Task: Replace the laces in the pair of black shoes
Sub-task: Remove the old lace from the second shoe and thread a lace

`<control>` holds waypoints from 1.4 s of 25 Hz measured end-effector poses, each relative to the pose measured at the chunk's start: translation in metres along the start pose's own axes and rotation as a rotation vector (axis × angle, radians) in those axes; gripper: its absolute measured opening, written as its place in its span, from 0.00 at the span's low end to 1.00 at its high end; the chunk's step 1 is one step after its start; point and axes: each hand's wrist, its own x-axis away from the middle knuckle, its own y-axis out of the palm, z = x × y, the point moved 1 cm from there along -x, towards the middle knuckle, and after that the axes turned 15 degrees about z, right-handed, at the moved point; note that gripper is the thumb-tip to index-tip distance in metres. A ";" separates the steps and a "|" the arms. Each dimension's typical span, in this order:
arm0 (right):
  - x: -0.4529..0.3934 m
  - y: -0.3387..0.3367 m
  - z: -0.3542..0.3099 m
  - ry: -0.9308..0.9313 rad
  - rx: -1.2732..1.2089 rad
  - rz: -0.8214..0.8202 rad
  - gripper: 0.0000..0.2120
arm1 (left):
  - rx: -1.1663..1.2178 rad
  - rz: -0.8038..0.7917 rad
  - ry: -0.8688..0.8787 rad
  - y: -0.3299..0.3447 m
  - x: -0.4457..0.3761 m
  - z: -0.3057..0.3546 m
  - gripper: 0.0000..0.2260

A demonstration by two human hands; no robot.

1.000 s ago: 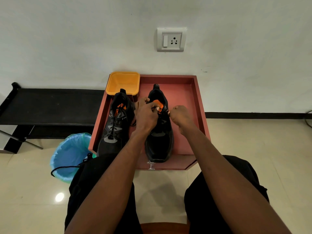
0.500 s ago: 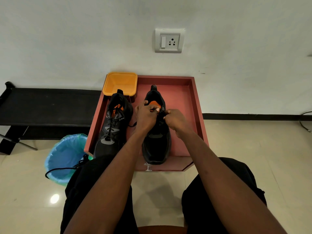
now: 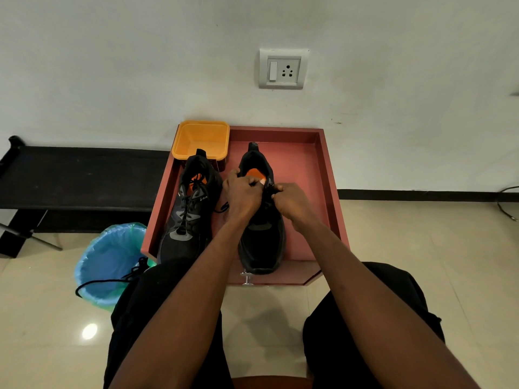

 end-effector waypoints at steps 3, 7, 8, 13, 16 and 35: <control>0.000 -0.001 -0.002 -0.055 -0.020 0.135 0.08 | -0.003 -0.067 0.007 -0.005 0.004 0.006 0.17; -0.002 0.001 -0.006 -0.164 0.060 0.262 0.08 | -0.068 -0.181 0.041 -0.015 0.004 0.013 0.08; -0.002 0.001 -0.005 -0.160 0.068 0.270 0.08 | -0.117 -0.220 0.065 -0.018 0.004 0.011 0.14; -0.004 -0.017 -0.006 -0.075 0.030 0.292 0.06 | -0.290 -0.237 0.166 -0.024 -0.002 -0.007 0.35; -0.009 -0.056 -0.008 0.103 -0.170 0.651 0.10 | -0.287 -0.230 0.156 -0.026 -0.003 -0.013 0.38; -0.009 -0.063 -0.004 -0.026 0.196 0.744 0.12 | -0.187 -0.224 0.063 -0.033 0.001 -0.022 0.53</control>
